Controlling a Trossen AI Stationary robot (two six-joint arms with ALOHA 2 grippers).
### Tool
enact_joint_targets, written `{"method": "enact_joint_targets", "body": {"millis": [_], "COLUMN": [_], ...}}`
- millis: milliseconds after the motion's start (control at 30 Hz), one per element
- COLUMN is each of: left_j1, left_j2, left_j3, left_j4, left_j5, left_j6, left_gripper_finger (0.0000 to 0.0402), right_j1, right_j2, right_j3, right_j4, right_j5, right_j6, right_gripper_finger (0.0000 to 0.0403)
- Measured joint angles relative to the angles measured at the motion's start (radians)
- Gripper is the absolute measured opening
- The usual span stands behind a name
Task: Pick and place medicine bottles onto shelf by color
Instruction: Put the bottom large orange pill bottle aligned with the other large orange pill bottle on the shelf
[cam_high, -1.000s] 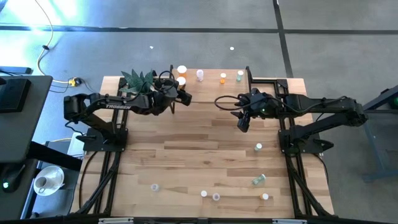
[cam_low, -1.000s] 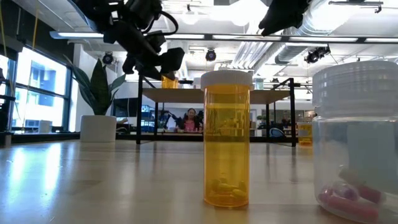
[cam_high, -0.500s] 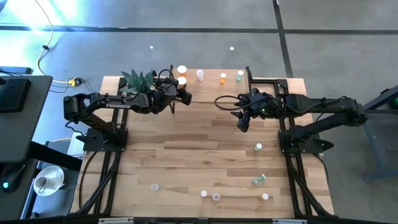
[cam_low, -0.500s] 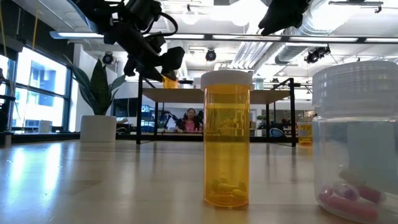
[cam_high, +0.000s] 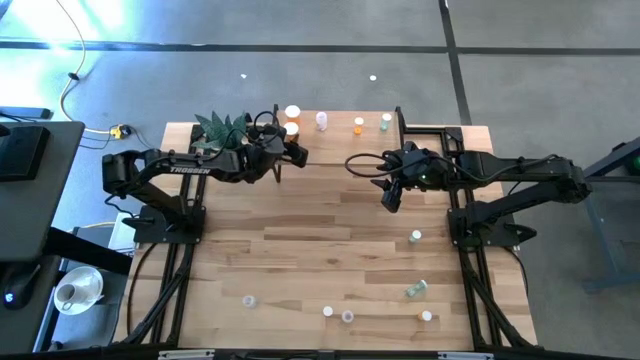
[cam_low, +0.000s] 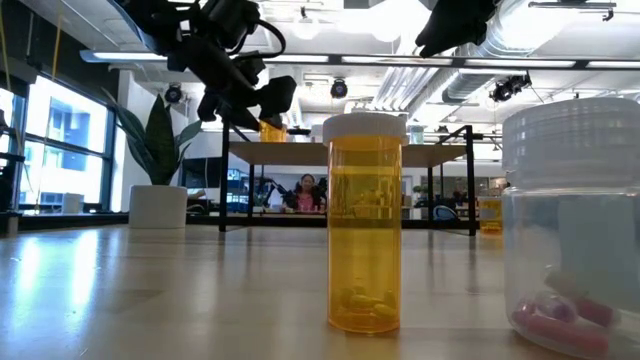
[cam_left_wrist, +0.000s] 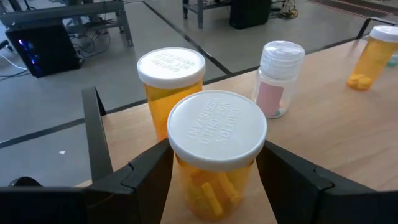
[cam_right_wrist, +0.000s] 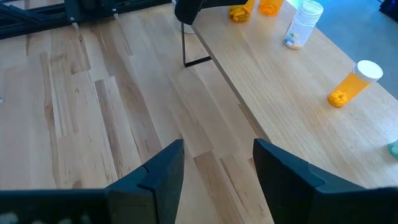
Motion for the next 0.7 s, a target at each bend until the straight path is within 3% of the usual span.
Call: {"method": "enact_joint_targets", "body": {"millis": [533,700], "left_j1": [0.000,0.000], "left_j2": [-0.098,-0.105], "left_j3": [0.000,0.000], "left_j4": [-0.076,-0.079], "left_j5": [0.001,0.053], "left_j6": [0.000,-0.009], "left_gripper_finger": [0.0219,0.0219], "right_j1": [0.000,0.000], "right_j2": [0.000,0.000], "right_j3": [0.000,0.000], "right_j4": [0.001,0.005], "right_j5": [-0.012,-0.014], "right_j6": [0.000,0.001], "right_gripper_finger": [0.0184,0.0184]}}
